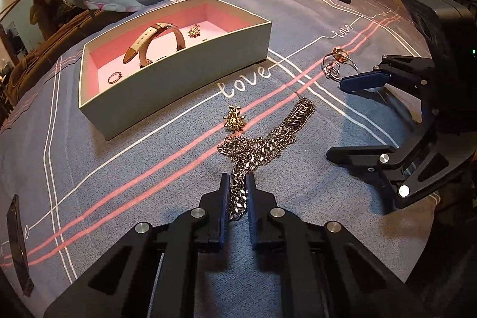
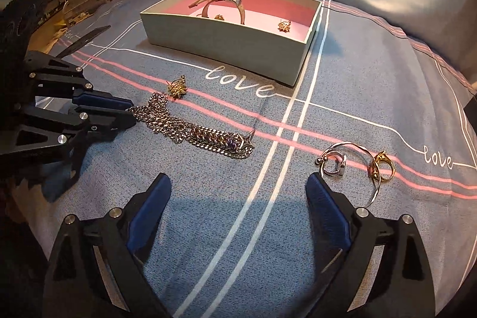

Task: Organize jewelry
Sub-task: 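Grasp the tangled chains with the left gripper while the right gripper pinches them too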

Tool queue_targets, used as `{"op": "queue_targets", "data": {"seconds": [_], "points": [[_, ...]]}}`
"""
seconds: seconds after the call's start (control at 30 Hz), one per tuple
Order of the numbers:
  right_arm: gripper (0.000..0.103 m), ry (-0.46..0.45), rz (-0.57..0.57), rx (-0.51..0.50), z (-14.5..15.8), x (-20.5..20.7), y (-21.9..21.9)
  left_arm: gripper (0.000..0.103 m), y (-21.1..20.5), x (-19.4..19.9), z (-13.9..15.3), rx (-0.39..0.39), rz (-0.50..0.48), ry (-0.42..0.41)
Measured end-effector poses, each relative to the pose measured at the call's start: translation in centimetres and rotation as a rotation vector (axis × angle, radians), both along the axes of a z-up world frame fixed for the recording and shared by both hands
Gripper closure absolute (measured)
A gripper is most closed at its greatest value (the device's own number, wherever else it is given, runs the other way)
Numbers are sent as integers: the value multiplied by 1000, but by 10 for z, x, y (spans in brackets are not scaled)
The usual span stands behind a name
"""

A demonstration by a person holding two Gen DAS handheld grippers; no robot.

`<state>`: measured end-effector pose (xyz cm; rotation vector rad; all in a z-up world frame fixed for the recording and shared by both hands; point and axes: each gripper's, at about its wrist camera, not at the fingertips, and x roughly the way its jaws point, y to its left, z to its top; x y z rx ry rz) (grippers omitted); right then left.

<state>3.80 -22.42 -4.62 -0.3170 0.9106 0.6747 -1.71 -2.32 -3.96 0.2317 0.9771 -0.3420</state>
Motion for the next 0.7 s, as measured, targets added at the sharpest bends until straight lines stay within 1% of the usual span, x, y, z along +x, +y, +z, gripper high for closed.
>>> {"op": "queue_targets", "data": {"seconds": [0.1, 0.13, 0.2, 0.27, 0.33, 0.37, 0.4, 0.43, 0.47, 0.5, 0.57, 0.6, 0.7], "points": [[12, -39, 105, -35, 3, 2, 7, 92, 9, 1, 1, -56, 64, 21], [12, -35, 144, -46, 2, 6, 10, 92, 13, 1, 2, -70, 95, 25], [12, -10, 214, -50, 2, 17, 14, 92, 20, 1, 3, -100, 135, 35], [12, 24, 284, -44, -1, 28, 20, 95, 25, 1, 3, -113, 171, 38], [13, 64, 350, -32, -4, 39, 25, 95, 30, 0, 4, -134, 199, 41], [24, 80, 385, -24, -3, 41, 27, 95, 33, 1, 4, -143, 213, 44], [41, 92, 427, -15, -2, 40, 29, 95, 35, 1, 4, -148, 222, 43], [50, 107, 451, -9, 0, 39, 31, 95, 36, 1, 5, -145, 229, 40], [65, 126, 464, -6, 2, 37, 33, 95, 36, 1, 5, -145, 230, 41], [70, 127, 469, -18, 4, 34, 36, 95, 36, 1, 5, -142, 229, 40], [90, 148, 458, -20, 6, 27, 39, 95, 35, 2, 4, -139, 226, 42], [92, 153, 442, -20, 6, 23, 39, 95, 34, 3, 4, -139, 225, 41], [92, 149, 368, -33, 8, 15, 39, 95, 33, 3, 3, -142, 221, 42]]}}
